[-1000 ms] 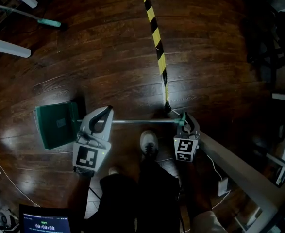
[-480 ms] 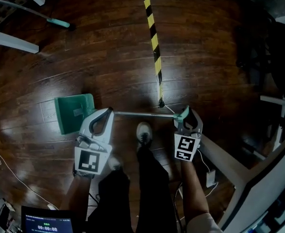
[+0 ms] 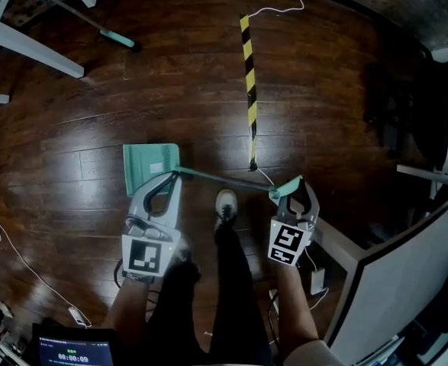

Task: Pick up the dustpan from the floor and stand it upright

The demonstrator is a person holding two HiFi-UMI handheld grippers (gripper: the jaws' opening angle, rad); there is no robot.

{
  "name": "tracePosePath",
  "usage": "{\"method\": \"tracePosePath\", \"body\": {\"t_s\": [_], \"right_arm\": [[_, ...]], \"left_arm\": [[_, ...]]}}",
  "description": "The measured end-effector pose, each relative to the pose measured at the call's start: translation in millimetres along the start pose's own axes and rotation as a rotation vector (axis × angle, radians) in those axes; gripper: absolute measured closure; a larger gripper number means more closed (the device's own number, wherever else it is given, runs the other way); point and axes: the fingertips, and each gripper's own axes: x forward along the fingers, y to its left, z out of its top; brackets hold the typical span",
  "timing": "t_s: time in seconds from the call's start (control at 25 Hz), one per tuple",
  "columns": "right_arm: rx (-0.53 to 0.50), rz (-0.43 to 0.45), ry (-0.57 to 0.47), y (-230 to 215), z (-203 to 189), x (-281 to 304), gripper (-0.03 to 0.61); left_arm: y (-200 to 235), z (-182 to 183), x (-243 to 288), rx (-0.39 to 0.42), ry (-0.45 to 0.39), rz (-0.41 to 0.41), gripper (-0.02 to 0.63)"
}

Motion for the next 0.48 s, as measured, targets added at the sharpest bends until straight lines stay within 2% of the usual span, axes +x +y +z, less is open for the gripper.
{"method": "tracePosePath", "body": {"t_s": [0.2, 0.48], "right_arm": [[0.024, 0.034, -0.024, 22.4, 46.5, -30.8, 0.384], [-0.107, 0.134, -0.019, 68.1, 93.5, -54.9, 0.333]], "left_arm": [[22.2, 39.7, -36.0, -0.021, -0.027, 0.058, 0.614], [43.0, 85.2, -84.0, -0.031, -0.067, 0.116, 0.614]]}}
